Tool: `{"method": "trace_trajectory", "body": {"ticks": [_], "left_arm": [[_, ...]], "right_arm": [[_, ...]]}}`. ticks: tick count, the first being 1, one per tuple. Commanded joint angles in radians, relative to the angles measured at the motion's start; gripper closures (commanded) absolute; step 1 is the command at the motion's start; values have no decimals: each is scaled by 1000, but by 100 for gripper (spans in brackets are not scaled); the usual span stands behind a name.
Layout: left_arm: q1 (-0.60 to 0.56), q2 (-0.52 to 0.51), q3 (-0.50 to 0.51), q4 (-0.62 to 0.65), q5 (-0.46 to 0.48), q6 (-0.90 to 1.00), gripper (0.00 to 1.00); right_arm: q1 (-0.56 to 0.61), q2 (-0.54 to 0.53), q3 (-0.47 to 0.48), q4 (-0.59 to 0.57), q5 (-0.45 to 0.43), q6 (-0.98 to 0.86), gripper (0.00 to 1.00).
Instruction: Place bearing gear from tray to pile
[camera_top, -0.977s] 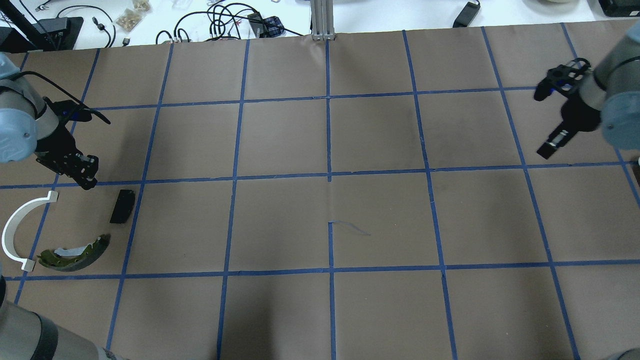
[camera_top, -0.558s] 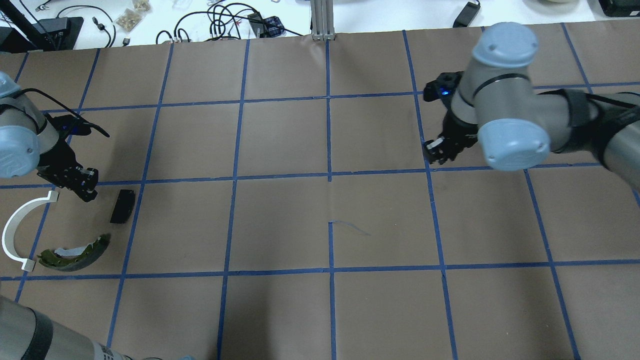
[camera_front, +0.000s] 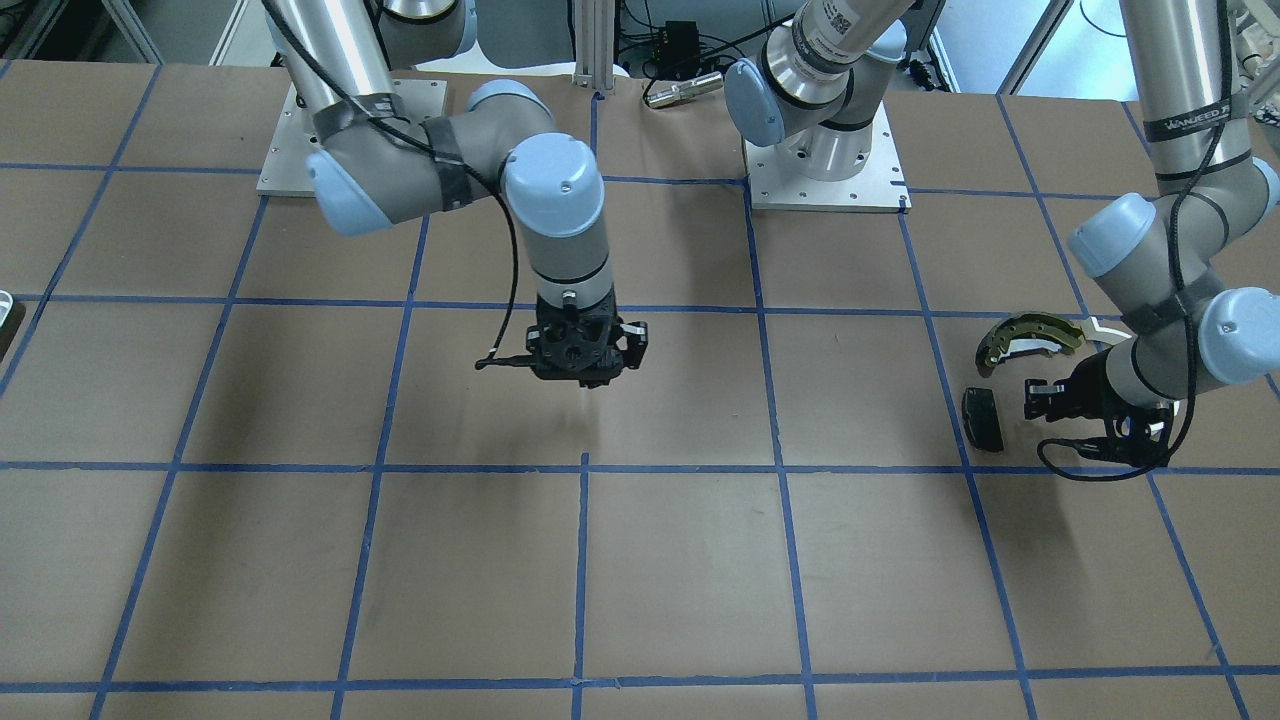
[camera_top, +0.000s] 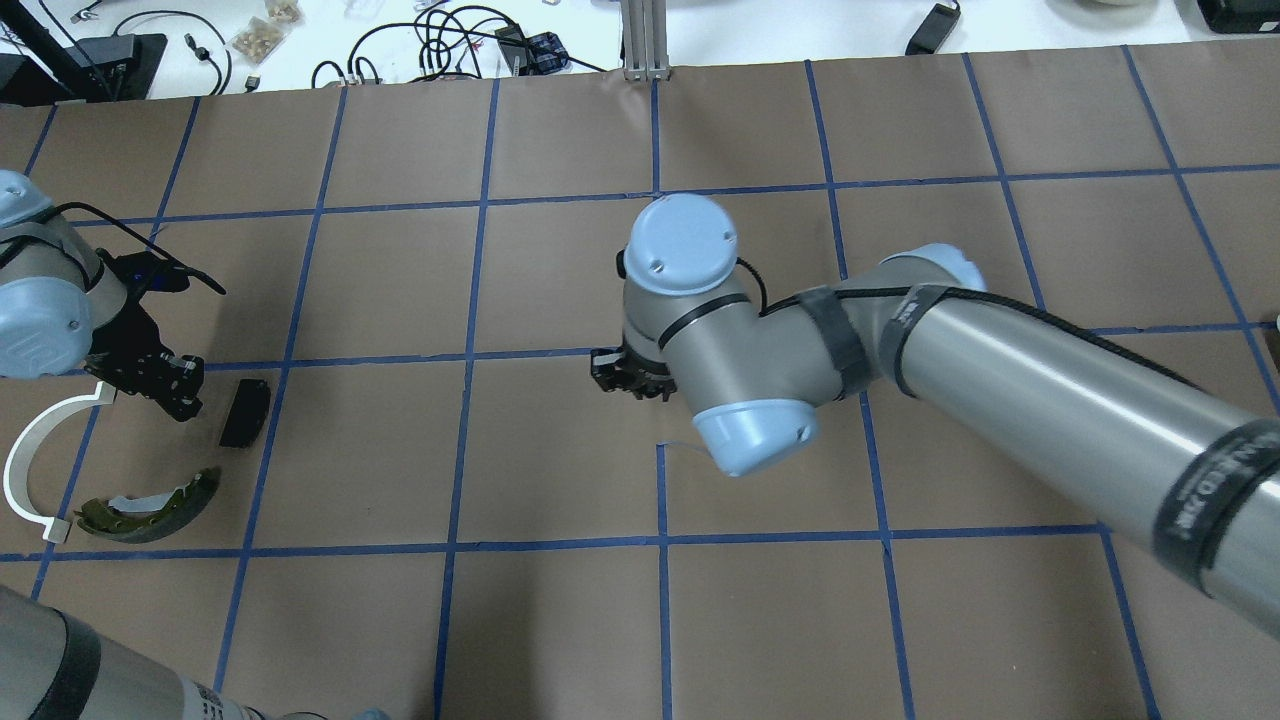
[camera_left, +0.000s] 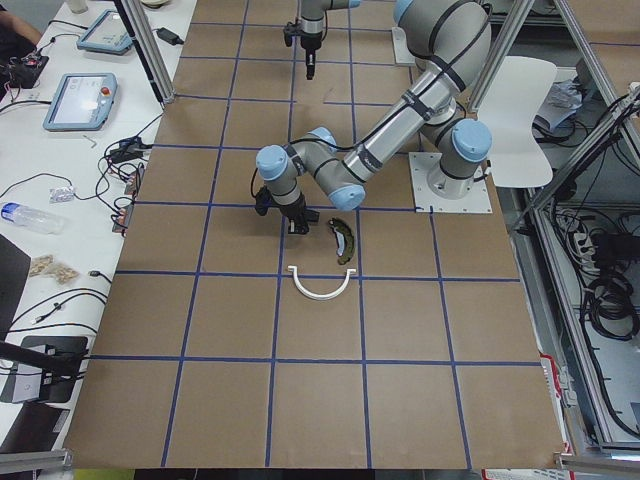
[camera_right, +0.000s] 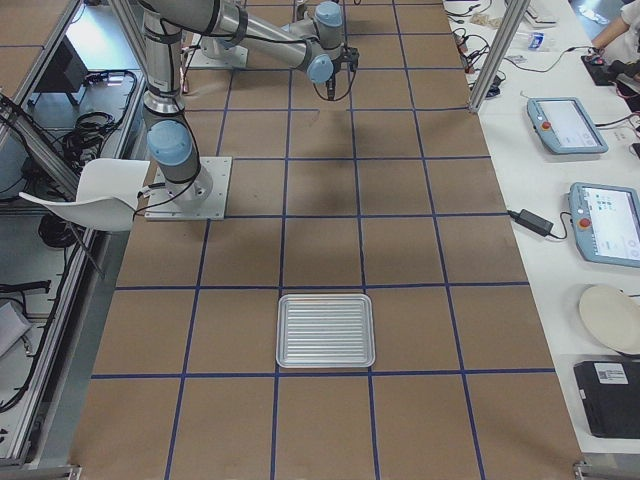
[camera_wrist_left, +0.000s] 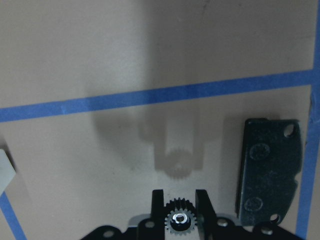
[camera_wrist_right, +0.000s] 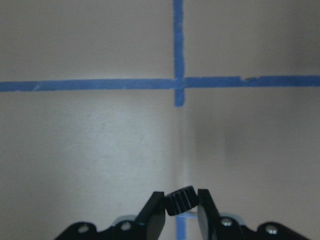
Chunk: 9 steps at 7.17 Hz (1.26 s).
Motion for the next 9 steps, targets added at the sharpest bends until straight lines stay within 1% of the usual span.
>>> {"method": "trace_trajectory", "body": {"ticks": [1,2,3,4,5,6,7,8,9], "left_arm": [[0,-5,-2,1,-1,-3,71],[0,-5,-2,2,2,0,57],[0,-5,-2,2,2,0,36],[0,-2,1,2,2,0,17],[-9,17,4,-1,-3,-7,0],[-24,28,12,-7,-6,-17,0],[-53,46,25,-10,-86,-32,0],[-115,65,56,-36,-93,-111,0],[-218,92,77,-63,-96,-255,0]], "right_arm": [[85,87,-63,-70,1,190,80],[111,111,-85,-67,0,209,53],[111,115,-84,-73,0,215,1],[107,108,-93,-67,0,206,0],[70,98,-111,-35,-2,147,0],[-7,66,-146,97,-5,-7,0],[-93,-13,-163,217,-3,-157,0],[-182,-90,-163,329,-20,-346,0],[-280,-158,-163,420,-44,-510,0]]}}
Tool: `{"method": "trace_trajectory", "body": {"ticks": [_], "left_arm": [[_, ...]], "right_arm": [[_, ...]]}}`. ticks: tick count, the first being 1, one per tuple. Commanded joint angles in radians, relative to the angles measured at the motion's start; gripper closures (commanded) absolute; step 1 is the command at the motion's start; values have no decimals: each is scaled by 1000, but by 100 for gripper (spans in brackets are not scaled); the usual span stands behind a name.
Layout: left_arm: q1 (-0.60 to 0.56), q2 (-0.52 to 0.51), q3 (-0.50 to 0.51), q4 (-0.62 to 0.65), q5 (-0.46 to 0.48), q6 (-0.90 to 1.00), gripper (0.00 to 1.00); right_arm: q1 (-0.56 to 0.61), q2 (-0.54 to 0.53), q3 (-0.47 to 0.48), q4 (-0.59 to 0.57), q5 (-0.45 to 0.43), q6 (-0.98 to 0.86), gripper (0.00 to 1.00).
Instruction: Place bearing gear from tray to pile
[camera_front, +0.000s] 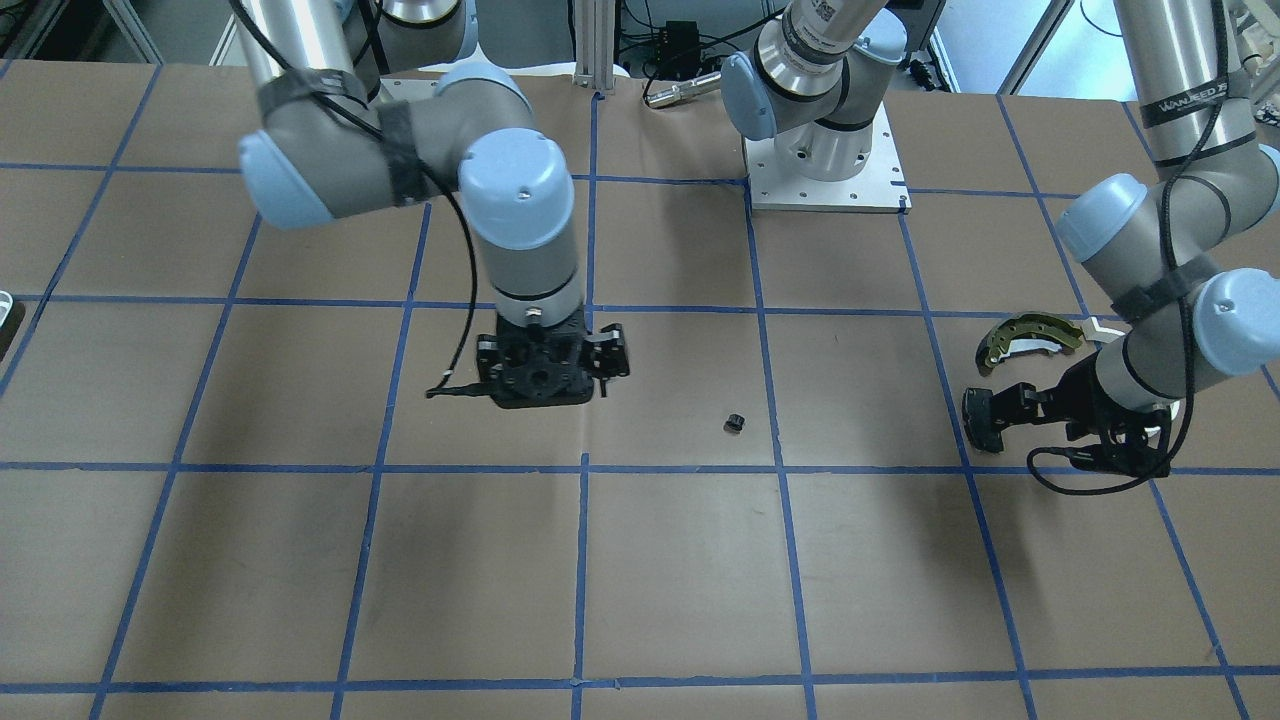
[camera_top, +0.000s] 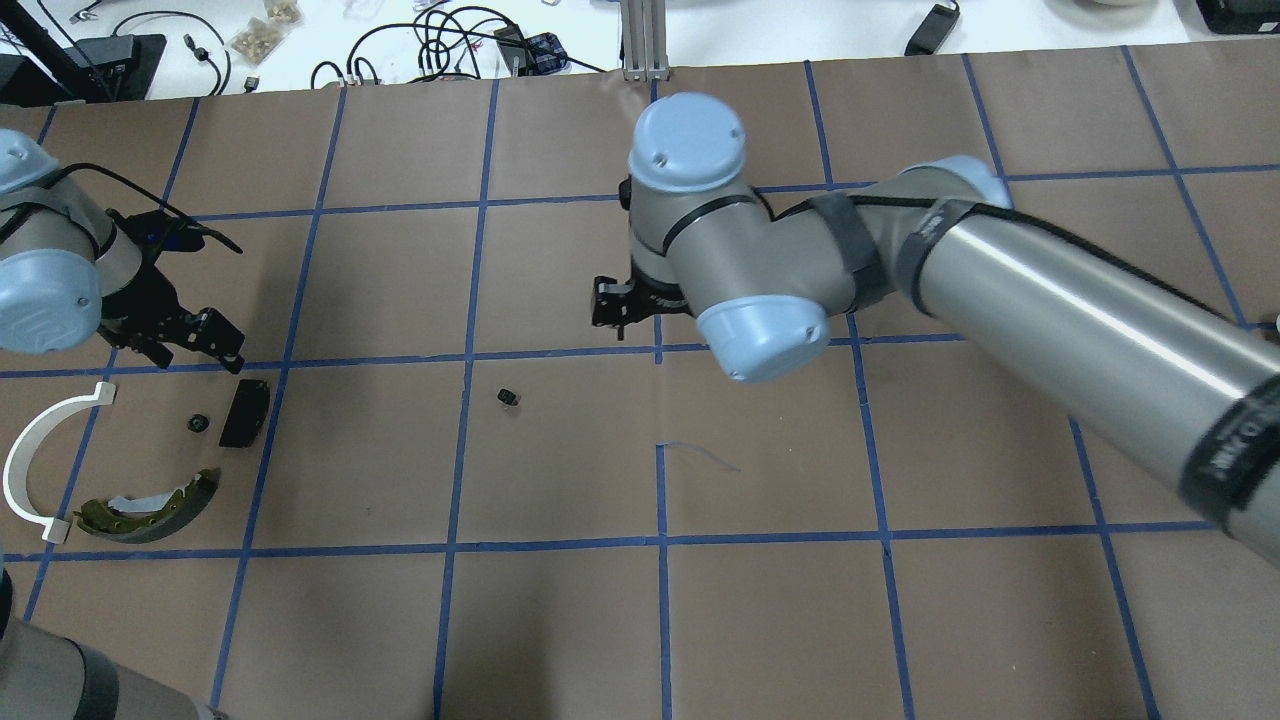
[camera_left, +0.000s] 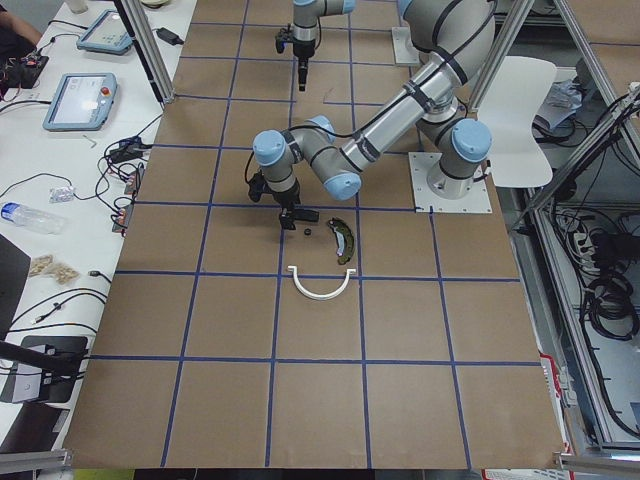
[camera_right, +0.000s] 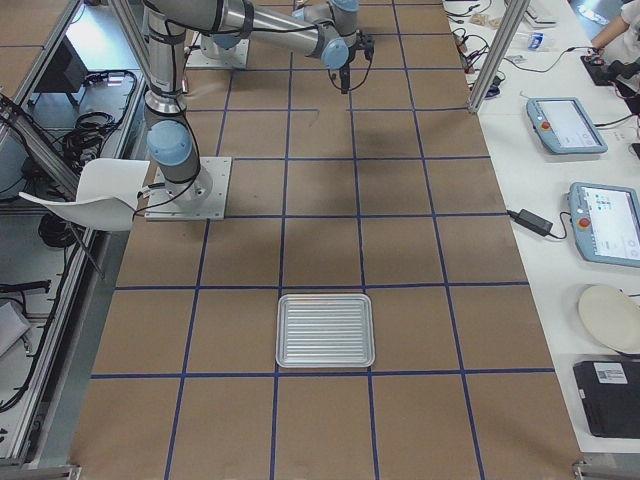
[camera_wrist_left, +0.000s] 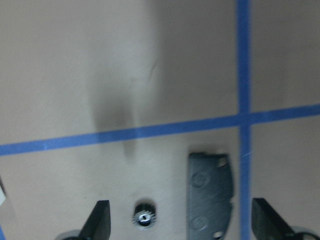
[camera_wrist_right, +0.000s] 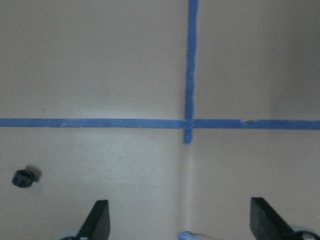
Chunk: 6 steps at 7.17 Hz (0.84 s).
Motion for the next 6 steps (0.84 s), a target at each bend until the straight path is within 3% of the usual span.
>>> {"method": "trace_trajectory", "body": {"ticks": [1,3,4,5,6], "left_arm": [[-212,43,52,-33,-18,-291,0],[-355,13,121,-48,-23,-498,0],[-391,2,123,-53,-24,-621,0],[-410,-16,118,-53,-26,-739,0],[-423,-30,115,-53,-29,-840,0]], "right_arm": [[-196,-165,-23,195,-25,-298,0],[-235,-202,-202,392,-27,-276,0],[-235,-207,-289,494,-27,-169,0],[-229,-205,-319,514,-22,-3,0],[-229,-207,-304,518,-24,-48,0]]}}
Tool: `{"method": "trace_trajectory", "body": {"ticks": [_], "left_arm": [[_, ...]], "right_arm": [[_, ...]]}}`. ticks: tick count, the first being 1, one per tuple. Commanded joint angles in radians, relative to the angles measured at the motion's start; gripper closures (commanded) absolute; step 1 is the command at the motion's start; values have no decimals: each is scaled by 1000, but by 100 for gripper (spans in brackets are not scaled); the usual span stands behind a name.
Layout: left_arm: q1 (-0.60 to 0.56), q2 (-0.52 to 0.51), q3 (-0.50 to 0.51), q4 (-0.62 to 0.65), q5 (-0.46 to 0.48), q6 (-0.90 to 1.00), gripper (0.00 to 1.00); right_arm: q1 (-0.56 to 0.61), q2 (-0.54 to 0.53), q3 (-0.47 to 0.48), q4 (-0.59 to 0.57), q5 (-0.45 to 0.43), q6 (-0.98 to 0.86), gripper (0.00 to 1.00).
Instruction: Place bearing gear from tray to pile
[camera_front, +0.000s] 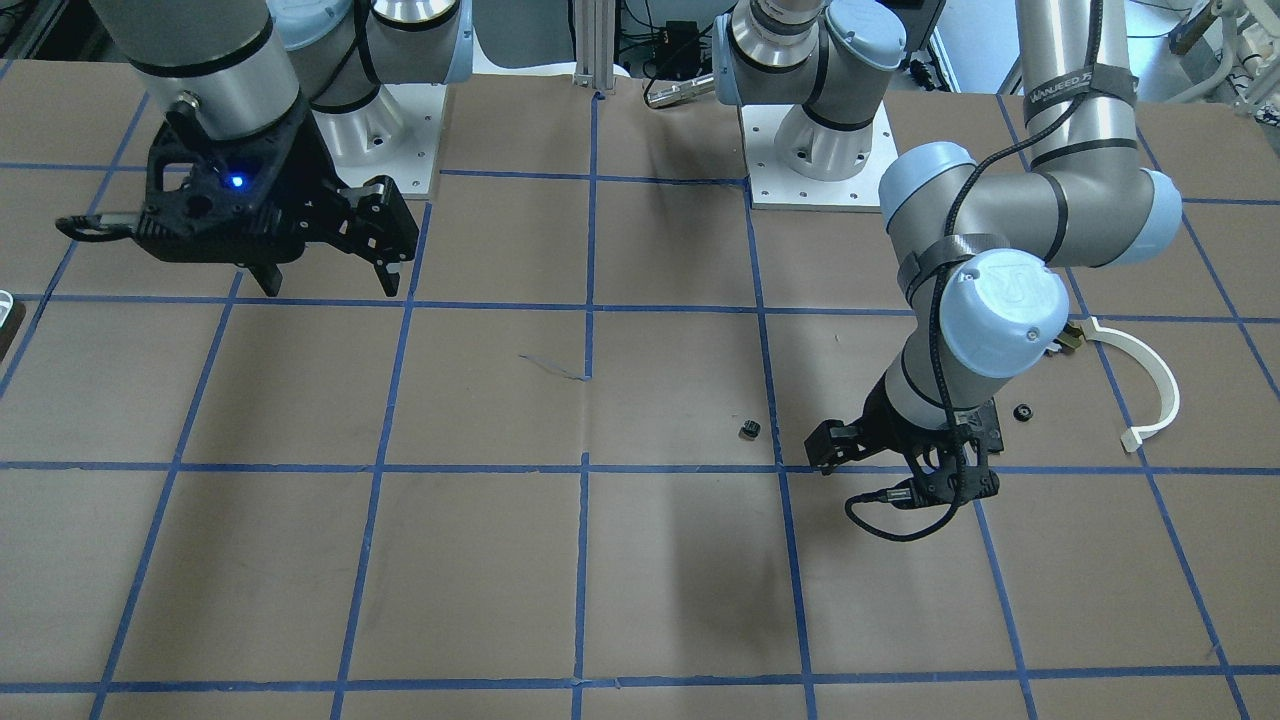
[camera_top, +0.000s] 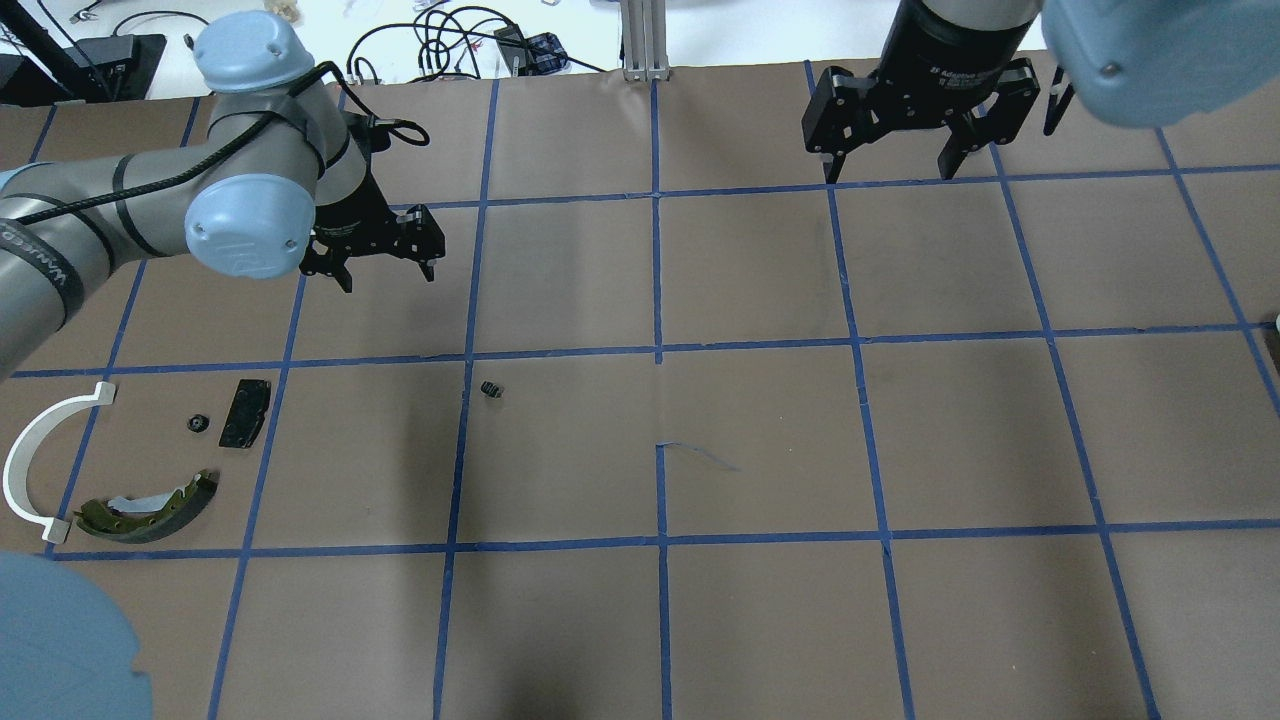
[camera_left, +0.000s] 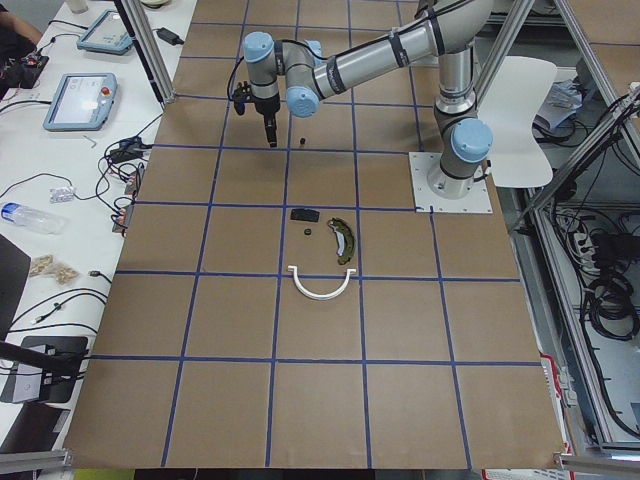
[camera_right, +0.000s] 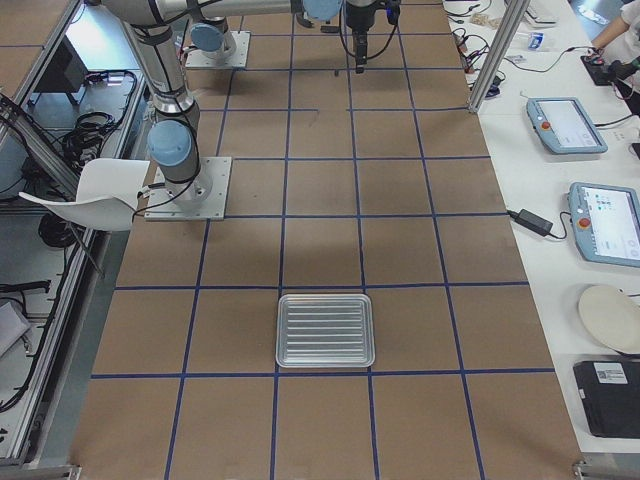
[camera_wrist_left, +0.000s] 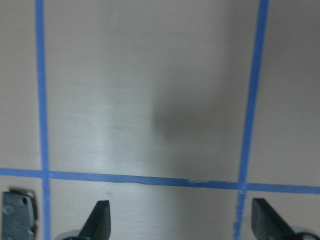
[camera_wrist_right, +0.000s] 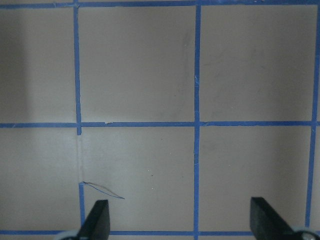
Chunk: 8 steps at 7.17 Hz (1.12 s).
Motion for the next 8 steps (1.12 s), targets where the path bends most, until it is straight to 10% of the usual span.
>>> {"method": "trace_trajectory", "body": {"ticks": [1,7,8], "left_arm": [[-29,-37,-12,0,-34,-242,0],[-102,-38,-250,250,-81,-393,5],[-102,-37,-255,256,-84,-387,26]], "right_arm": [[-4,-8,-13,29,-1,-129,0],[-8,-59,40,20,-1,-144,0],[-17,-54,86,-27,-3,-150,0]]}}
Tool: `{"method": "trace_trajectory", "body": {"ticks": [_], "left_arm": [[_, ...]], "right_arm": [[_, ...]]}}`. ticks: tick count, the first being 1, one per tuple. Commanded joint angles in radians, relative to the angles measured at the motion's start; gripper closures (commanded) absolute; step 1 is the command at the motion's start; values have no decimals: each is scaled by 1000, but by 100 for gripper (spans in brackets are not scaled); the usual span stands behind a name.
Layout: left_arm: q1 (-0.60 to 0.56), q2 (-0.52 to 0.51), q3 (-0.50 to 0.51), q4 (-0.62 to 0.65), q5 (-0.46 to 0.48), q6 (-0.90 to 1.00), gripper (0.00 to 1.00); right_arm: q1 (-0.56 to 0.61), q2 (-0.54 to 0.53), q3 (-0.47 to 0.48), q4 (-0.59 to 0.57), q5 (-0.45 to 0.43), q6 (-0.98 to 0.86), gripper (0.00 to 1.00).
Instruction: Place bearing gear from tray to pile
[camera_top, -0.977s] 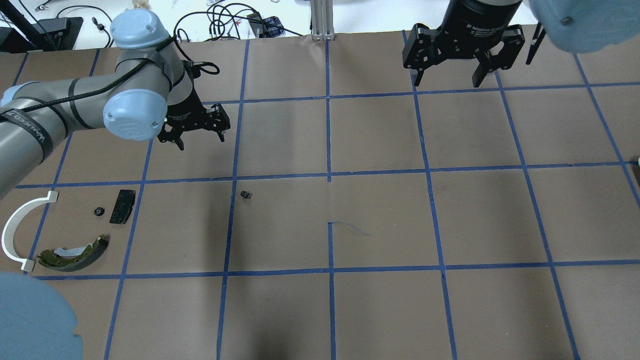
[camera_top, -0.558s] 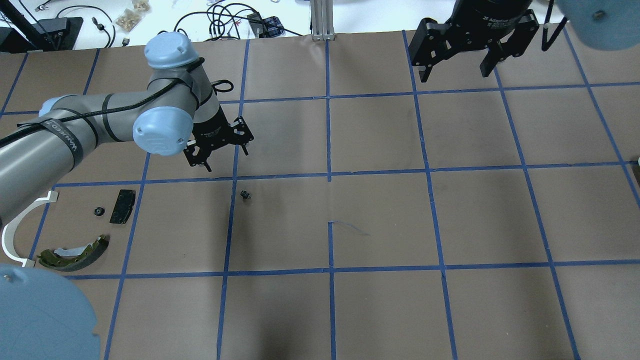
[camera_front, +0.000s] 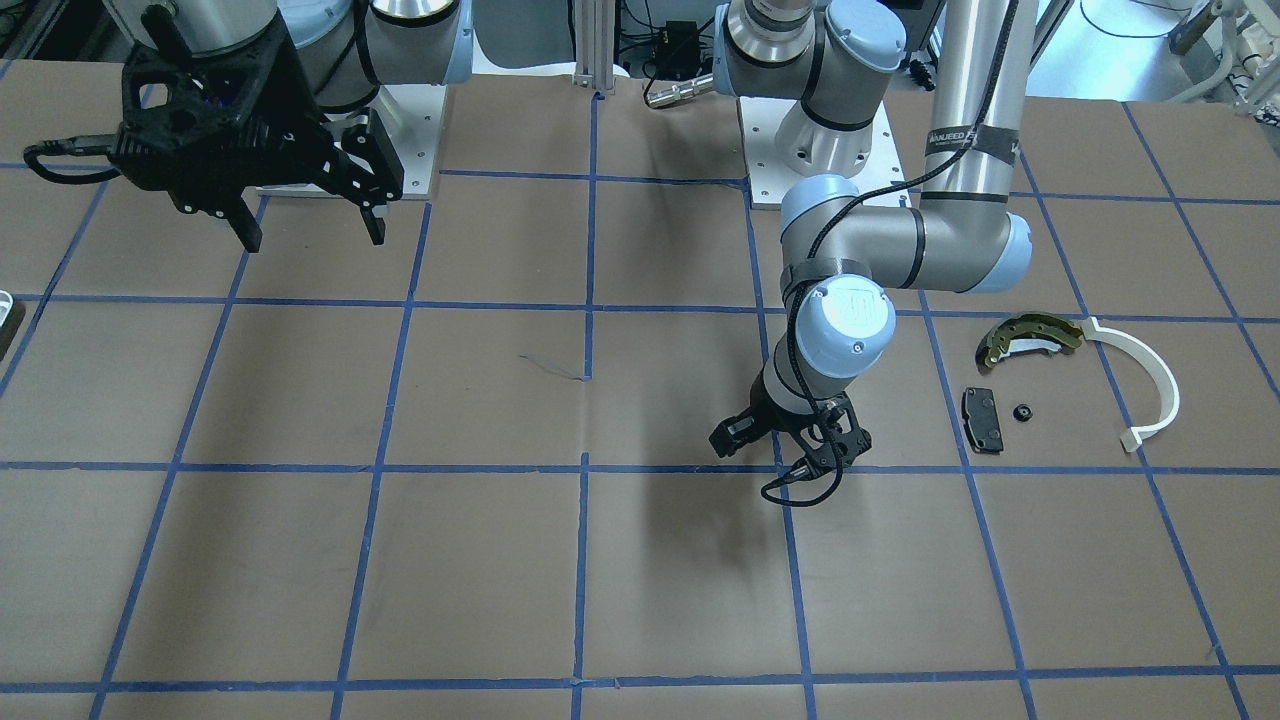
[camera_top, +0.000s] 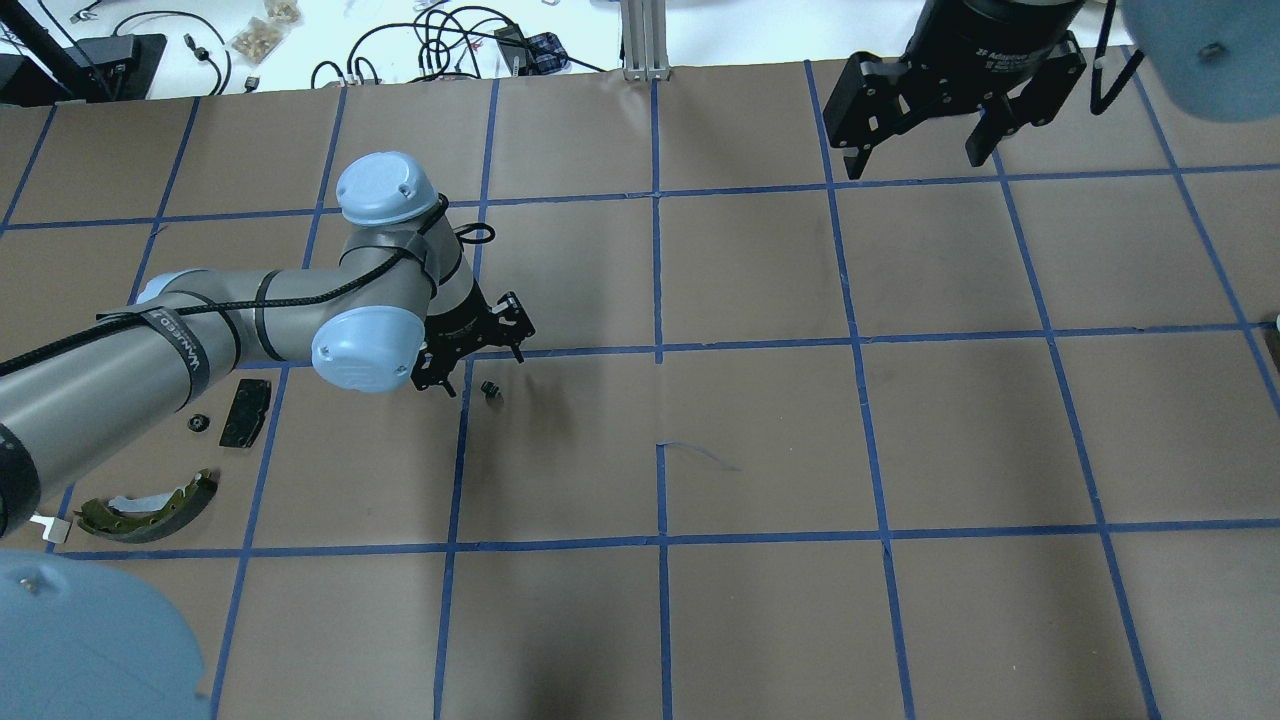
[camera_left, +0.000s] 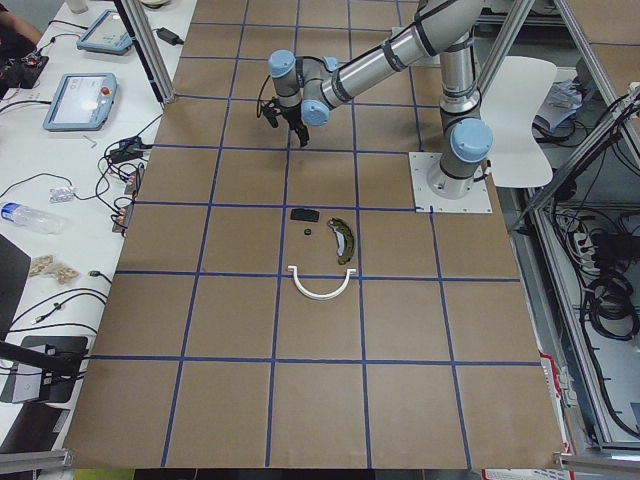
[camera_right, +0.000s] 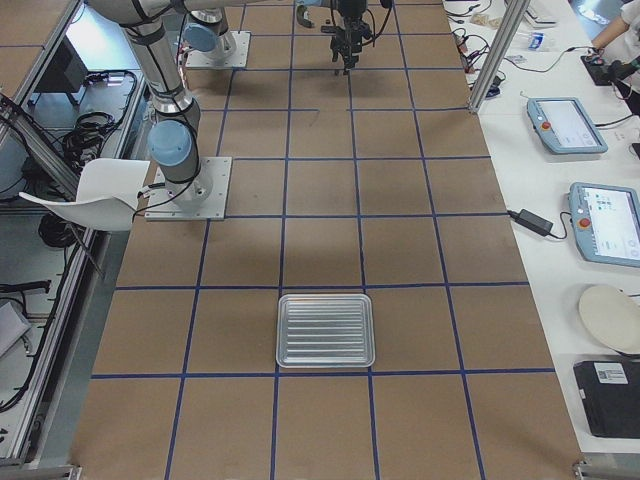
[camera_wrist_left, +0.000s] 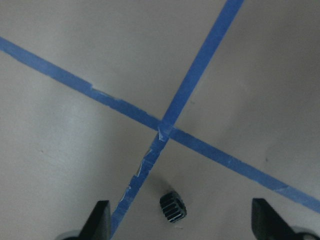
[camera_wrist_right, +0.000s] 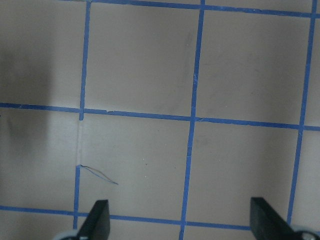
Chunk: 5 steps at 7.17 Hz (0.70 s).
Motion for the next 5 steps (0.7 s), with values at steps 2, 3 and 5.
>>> {"method": "trace_trajectory", "body": {"ticks": [2,3,5], "left_arm": [[1,-2,-21,38,-8,11,61],[1,-2,-22,35,-17,11,70],[1,0,-22,33,-21,25,100]], "right_arm": [[-5,7,95,-95,-9,13,0],[-10,-1,108,-116,-60,4,0],[-10,-13,108,-110,-119,9,0]]}}
